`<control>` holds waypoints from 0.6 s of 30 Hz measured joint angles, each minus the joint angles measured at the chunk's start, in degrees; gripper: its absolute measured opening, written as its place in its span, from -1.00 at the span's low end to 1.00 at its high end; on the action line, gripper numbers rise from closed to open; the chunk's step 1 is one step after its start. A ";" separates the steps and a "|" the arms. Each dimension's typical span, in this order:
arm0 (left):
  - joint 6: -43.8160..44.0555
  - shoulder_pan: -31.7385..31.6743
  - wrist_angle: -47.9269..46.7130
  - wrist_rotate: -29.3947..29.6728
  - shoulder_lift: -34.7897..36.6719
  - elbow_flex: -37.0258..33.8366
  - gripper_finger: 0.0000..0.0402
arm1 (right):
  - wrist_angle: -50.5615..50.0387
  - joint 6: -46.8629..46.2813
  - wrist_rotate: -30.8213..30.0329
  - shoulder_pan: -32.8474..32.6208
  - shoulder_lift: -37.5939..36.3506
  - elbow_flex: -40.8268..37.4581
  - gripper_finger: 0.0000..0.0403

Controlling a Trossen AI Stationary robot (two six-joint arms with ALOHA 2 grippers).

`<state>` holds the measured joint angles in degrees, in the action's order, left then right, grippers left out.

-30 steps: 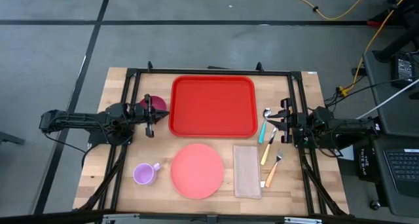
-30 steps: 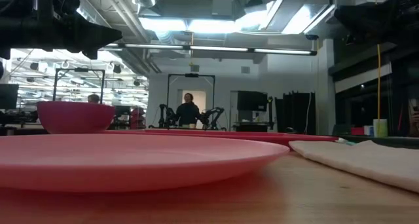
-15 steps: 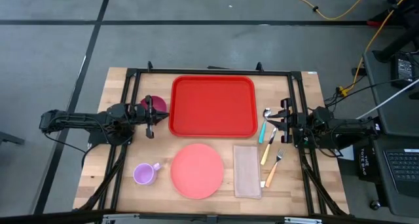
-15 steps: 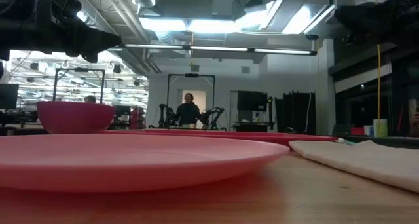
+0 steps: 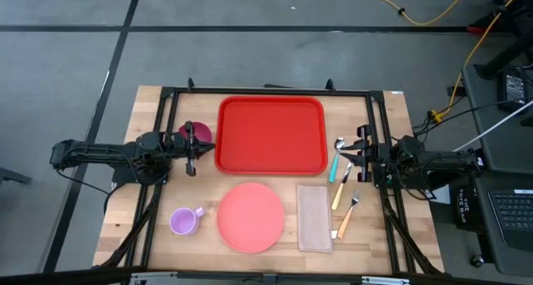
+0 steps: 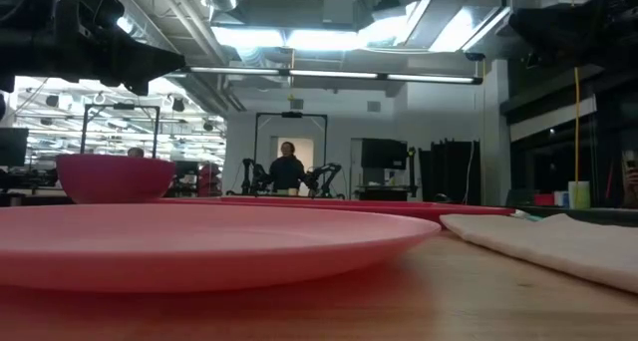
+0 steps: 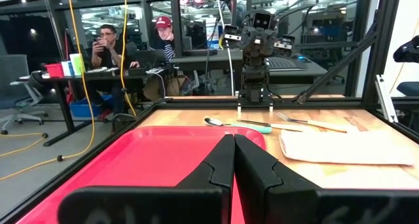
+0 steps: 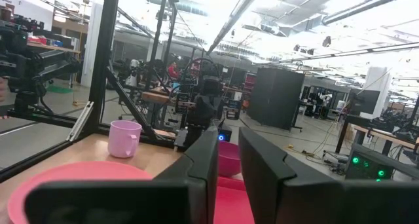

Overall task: Set up tray
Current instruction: Put the purple mug on the top left of the red tray

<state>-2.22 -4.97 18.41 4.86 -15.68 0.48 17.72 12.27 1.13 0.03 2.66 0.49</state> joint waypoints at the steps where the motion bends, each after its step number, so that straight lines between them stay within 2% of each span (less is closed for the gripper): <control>1: 0.01 0.00 -0.01 0.00 0.00 0.00 -0.97 | 0.00 0.00 -0.01 0.01 0.00 0.00 -0.67; 12: 4.53 0.09 0.83 -0.42 -1.25 2.38 -0.98 | 0.00 -1.31 -0.04 0.01 0.00 0.00 -0.67; 18: 4.55 0.84 -7.91 -0.95 -7.25 9.83 -0.98 | 0.00 -3.73 -0.04 0.00 0.02 0.00 -0.67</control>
<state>2.33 -4.14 10.50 3.92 -22.93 10.31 17.72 8.54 1.08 0.03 2.68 0.49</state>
